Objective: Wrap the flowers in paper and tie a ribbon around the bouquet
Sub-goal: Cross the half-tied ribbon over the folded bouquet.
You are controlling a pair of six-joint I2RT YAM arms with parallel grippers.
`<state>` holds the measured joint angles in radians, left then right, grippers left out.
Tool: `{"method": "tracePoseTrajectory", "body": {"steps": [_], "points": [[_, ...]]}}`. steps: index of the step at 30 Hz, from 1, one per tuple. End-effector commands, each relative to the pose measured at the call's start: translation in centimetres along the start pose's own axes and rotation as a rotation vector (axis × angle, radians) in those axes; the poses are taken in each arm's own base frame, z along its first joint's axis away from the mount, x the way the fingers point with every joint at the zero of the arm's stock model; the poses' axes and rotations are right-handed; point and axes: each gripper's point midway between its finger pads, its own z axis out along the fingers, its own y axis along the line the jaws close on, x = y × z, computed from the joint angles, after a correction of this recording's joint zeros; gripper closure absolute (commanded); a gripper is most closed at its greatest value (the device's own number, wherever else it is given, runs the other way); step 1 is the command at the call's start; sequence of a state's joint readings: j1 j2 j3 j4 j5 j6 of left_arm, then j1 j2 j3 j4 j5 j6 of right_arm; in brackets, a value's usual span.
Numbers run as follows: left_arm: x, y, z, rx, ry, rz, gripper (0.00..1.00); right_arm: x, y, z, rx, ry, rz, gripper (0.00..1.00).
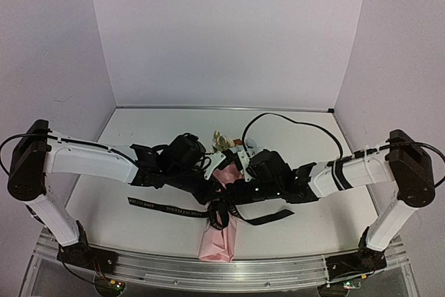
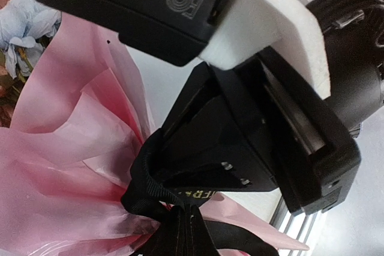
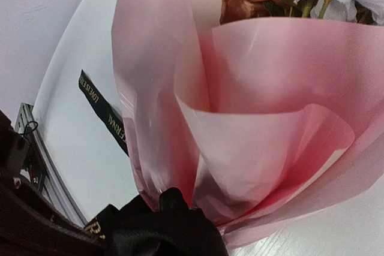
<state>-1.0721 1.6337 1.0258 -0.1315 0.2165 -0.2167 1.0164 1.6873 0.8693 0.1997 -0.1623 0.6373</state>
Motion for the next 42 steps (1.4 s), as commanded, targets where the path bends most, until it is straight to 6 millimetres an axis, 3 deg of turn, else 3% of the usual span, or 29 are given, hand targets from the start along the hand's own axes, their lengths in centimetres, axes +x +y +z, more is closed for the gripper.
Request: {"method": "tracePoseTrajectory", "body": {"steps": [1,10,25,42], "points": [[-1.8,-1.3,-1.2,0.057,-0.069,0.004,1.00,-1.4,0.3,0.7,-0.007,-0.085,-0.001,1.00],[0.7,-1.1,0.4,0.083,0.008,-0.024,1.00,-0.3,-0.6,0.9,0.007,-0.076,-0.019,1.00],[2.5,-0.4,2.2,0.095,0.069,-0.038,0.99,0.2,0.3,-0.8,-0.045,-0.057,-0.088,0.92],[3.0,0.0,3.0,0.096,0.102,-0.060,0.99,0.2,0.7,-2.2,-0.061,-0.056,-0.082,0.85]]}}
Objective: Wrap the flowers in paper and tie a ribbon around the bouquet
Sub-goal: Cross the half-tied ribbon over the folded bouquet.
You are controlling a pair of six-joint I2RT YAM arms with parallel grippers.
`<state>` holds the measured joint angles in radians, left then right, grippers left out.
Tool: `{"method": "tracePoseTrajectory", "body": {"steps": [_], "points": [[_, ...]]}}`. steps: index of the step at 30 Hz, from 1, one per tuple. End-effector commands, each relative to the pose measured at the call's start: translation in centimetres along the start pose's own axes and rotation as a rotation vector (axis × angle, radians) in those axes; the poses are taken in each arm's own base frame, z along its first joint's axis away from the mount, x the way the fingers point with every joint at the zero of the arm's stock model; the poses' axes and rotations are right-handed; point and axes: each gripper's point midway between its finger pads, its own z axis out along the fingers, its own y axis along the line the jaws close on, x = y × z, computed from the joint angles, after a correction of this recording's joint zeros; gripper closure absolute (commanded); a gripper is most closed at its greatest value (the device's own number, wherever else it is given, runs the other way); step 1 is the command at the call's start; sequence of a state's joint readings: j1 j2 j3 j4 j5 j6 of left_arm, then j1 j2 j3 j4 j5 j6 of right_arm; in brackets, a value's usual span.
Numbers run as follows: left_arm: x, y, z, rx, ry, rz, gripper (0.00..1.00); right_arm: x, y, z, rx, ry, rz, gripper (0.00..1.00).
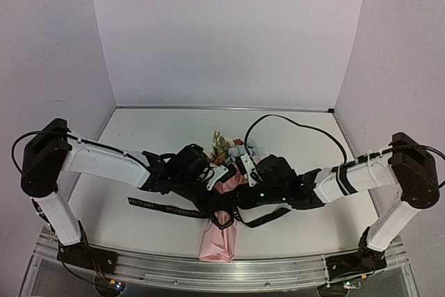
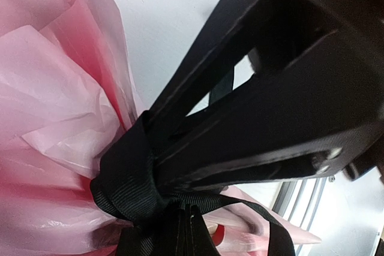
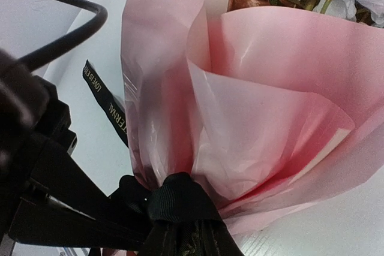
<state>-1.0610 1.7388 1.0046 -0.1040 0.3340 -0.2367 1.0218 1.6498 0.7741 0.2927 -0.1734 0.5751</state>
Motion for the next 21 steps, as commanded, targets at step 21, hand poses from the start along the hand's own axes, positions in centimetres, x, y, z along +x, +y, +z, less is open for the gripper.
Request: {"method": "tracePoseTrajectory", "body": {"steps": [21], "points": [[-0.7,-0.5,0.4,0.040,0.005,-0.002,0.99,-1.3,-0.8,-3.5,0.127,-0.001,-0.031,0.58]]}}
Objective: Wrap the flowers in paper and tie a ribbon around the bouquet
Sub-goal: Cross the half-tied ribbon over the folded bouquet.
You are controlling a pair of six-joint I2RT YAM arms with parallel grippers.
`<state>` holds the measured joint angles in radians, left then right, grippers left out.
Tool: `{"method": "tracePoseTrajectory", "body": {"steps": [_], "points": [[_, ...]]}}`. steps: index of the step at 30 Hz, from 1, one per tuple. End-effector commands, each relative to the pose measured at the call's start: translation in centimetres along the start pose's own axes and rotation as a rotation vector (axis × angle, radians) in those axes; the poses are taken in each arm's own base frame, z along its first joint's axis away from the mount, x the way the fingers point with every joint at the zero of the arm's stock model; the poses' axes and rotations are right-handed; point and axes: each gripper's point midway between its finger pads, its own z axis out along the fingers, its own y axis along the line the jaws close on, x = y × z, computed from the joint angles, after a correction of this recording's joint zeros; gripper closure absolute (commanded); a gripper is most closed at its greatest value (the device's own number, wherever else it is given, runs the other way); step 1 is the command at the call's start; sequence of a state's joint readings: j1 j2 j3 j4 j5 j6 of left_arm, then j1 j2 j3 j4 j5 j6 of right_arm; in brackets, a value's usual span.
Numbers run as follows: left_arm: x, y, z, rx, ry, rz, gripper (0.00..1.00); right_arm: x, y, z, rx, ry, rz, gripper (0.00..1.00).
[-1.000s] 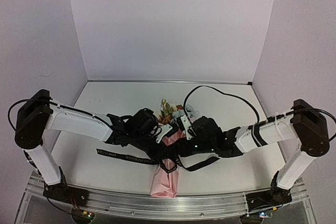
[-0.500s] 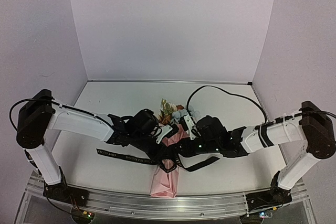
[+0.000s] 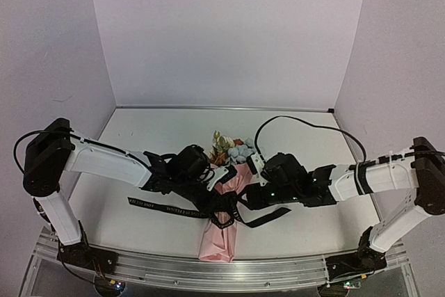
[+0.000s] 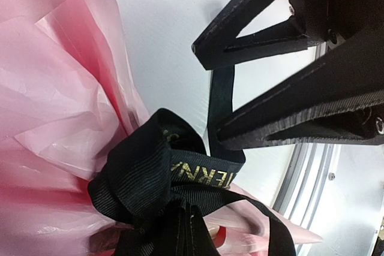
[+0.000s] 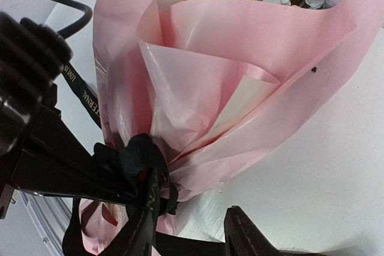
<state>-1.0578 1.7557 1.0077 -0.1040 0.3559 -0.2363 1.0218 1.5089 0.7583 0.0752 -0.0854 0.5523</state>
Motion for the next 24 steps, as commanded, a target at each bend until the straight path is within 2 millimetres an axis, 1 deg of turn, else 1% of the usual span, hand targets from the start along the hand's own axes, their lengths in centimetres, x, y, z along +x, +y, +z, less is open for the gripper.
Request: {"method": "tracePoseTrajectory", "body": {"steps": [1,5,10,17,19,22,24], "points": [[-1.1,-0.5,0.0,0.025,-0.012,0.005,0.99,-1.8,1.2,-0.2,-0.003,-0.027,-0.006,0.58],[-1.2,-0.6,0.0,0.031,-0.012,0.006,0.99,-2.4,1.6,-0.2,-0.010,-0.036,-0.007,0.56],[-1.1,-0.7,0.0,0.035,-0.011,0.004,1.00,-3.1,1.7,0.1,0.001,-0.051,-0.007,0.54],[-1.1,-0.8,0.0,0.040,-0.012,0.001,1.00,-3.0,1.9,1.3,0.002,-0.030,0.002,0.56],[-1.1,-0.8,0.0,0.040,-0.012,0.001,1.00,-2.9,1.9,1.5,0.001,-0.022,0.004,0.60],[-1.0,-0.7,0.1,0.039,-0.011,0.000,0.99,-2.8,2.0,1.6,-0.004,-0.016,0.003,0.74],[-1.0,-0.8,0.1,0.041,-0.011,-0.001,1.00,-2.8,2.1,1.5,-0.011,-0.016,-0.001,0.80]]}}
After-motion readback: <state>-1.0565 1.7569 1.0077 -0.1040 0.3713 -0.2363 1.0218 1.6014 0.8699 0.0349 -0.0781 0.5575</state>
